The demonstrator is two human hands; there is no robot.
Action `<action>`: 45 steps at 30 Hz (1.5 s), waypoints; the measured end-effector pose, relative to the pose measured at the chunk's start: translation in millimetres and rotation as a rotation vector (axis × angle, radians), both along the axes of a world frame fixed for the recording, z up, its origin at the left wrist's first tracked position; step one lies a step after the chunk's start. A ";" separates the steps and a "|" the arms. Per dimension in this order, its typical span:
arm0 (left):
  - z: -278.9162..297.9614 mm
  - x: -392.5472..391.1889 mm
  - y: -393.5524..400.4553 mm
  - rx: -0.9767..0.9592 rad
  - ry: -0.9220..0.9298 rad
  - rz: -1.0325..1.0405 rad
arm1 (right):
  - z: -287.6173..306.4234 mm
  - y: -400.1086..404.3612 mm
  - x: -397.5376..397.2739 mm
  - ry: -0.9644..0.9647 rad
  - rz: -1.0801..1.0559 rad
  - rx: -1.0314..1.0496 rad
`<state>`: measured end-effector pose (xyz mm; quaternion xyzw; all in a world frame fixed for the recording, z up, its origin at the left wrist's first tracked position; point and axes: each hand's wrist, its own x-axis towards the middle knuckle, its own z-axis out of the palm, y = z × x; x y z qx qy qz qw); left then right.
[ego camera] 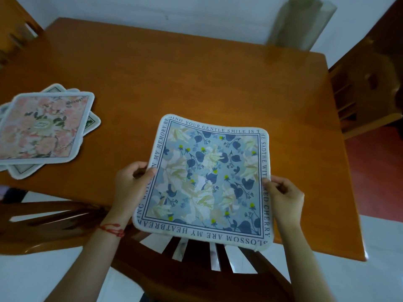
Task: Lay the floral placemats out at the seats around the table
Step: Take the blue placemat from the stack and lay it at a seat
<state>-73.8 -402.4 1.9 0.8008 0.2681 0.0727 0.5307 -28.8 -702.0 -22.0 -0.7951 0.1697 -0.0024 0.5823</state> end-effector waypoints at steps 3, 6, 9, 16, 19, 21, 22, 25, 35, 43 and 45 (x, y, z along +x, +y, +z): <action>-13.4 12.4 1.5 -0.020 0.028 -0.028 | -12.5 -1.1 8.0 0.015 -0.020 -0.014; -29.8 26.6 3.3 -0.020 0.074 -0.039 | -24.9 -2.4 17.0 0.030 -0.031 -0.019; -45.4 40.9 2.7 -0.021 0.099 -0.038 | -37.0 -0.2 27.2 0.038 -0.047 -0.018; -78.2 68.1 -1.5 0.018 0.144 -0.055 | -68.1 0.5 50.9 0.111 -0.103 -0.026; -91.0 75.6 -3.7 0.050 0.164 -0.064 | -78.8 0.6 57.3 0.123 -0.120 -0.039; -98.9 78.7 -3.8 0.070 0.175 -0.058 | -85.5 0.6 59.8 0.129 -0.123 -0.070; -102.6 79.7 -3.2 0.078 0.184 -0.056 | -89.3 0.2 60.6 0.140 -0.124 -0.089; -111.2 80.6 -0.4 0.105 0.210 -0.054 | -99.7 -2.2 61.4 0.182 -0.121 -0.146; -122.7 96.4 7.6 0.197 0.251 -0.066 | -102.0 -3.9 79.6 0.160 -0.055 -0.213; -126.1 103.4 4.0 0.205 0.237 -0.047 | -102.2 -5.9 86.3 0.147 -0.062 -0.217; -127.8 101.8 4.3 0.228 0.233 -0.056 | -103.5 -7.4 85.3 0.144 -0.062 -0.207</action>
